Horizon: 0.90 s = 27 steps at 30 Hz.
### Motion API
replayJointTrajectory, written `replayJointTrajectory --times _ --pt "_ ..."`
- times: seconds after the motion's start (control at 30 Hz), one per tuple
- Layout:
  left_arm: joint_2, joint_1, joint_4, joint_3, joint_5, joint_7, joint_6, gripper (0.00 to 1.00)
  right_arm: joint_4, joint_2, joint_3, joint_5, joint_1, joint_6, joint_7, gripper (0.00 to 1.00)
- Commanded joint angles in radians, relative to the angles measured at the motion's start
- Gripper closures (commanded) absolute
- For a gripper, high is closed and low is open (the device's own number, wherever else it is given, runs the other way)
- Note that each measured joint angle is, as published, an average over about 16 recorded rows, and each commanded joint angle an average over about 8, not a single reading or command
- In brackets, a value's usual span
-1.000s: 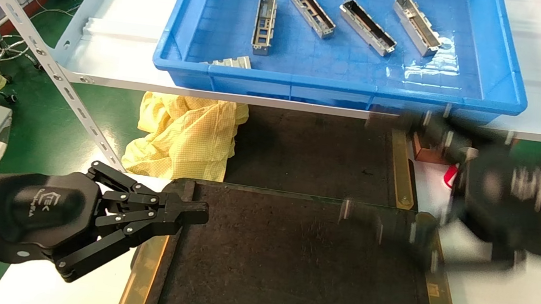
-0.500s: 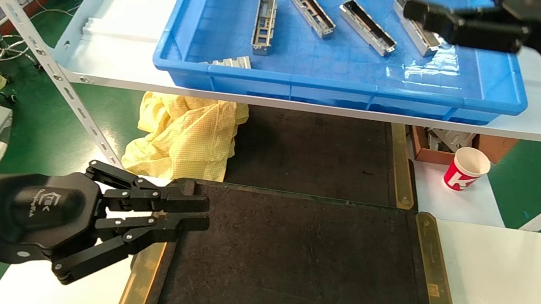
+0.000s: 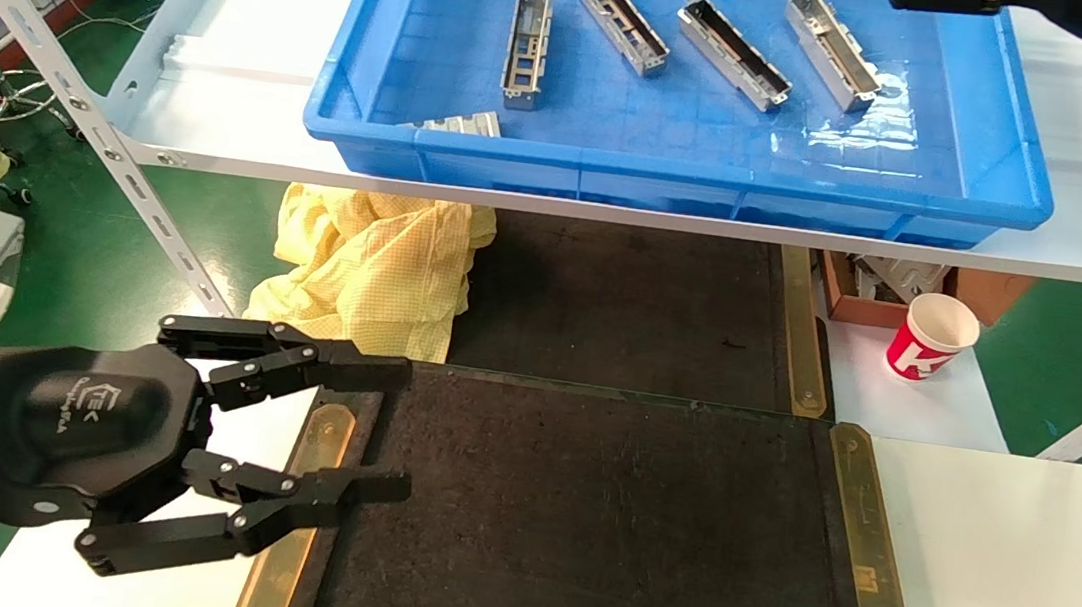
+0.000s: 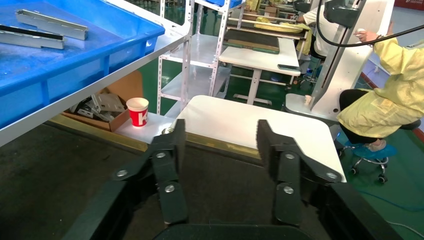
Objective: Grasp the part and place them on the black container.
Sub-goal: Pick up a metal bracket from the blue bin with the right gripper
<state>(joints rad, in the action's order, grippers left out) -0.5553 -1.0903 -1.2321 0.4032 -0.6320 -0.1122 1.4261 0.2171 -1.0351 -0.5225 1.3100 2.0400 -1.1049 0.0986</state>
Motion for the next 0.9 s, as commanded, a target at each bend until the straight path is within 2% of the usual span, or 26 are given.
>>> replayJointTrajectory --times 0.03,0.47,0.53,0.57,0.73,0.8,0.83,0.9 --pt "0.000 0.000 0.000 0.000 0.000 0.000 0.000 0.00 -0.043 -0.027 -0.011 0.024 0.021 0.057 -0.020 0.00" --pt "0.000 0.000 0.000 0.000 0.000 0.000 0.000 0.00 -0.170 -0.120 -0.047 0.080 0.043 0.162 -0.072 0.00" --pt "0.000 0.000 0.000 0.000 0.000 0.000 0.000 0.00 -0.181 -0.130 -0.052 0.087 0.042 0.175 -0.075 0.05" --pt "0.000 0.000 0.000 0.000 0.000 0.000 0.000 0.00 -0.186 -0.134 -0.054 0.090 0.042 0.180 -0.077 0.13" --pt "0.000 0.000 0.000 0.000 0.000 0.000 0.000 0.00 -0.202 -0.147 -0.063 0.104 0.038 0.202 -0.084 0.75" --pt "0.000 0.000 0.000 0.000 0.000 0.000 0.000 0.00 -0.206 -0.150 -0.065 0.106 0.036 0.208 -0.086 0.95" --pt "0.000 0.000 0.000 0.000 0.000 0.000 0.000 0.00 -0.208 -0.151 -0.065 0.106 0.035 0.210 -0.087 1.00" --pt "0.000 0.000 0.000 0.000 0.000 0.000 0.000 0.00 -0.210 -0.153 -0.065 0.107 0.033 0.213 -0.088 1.00"
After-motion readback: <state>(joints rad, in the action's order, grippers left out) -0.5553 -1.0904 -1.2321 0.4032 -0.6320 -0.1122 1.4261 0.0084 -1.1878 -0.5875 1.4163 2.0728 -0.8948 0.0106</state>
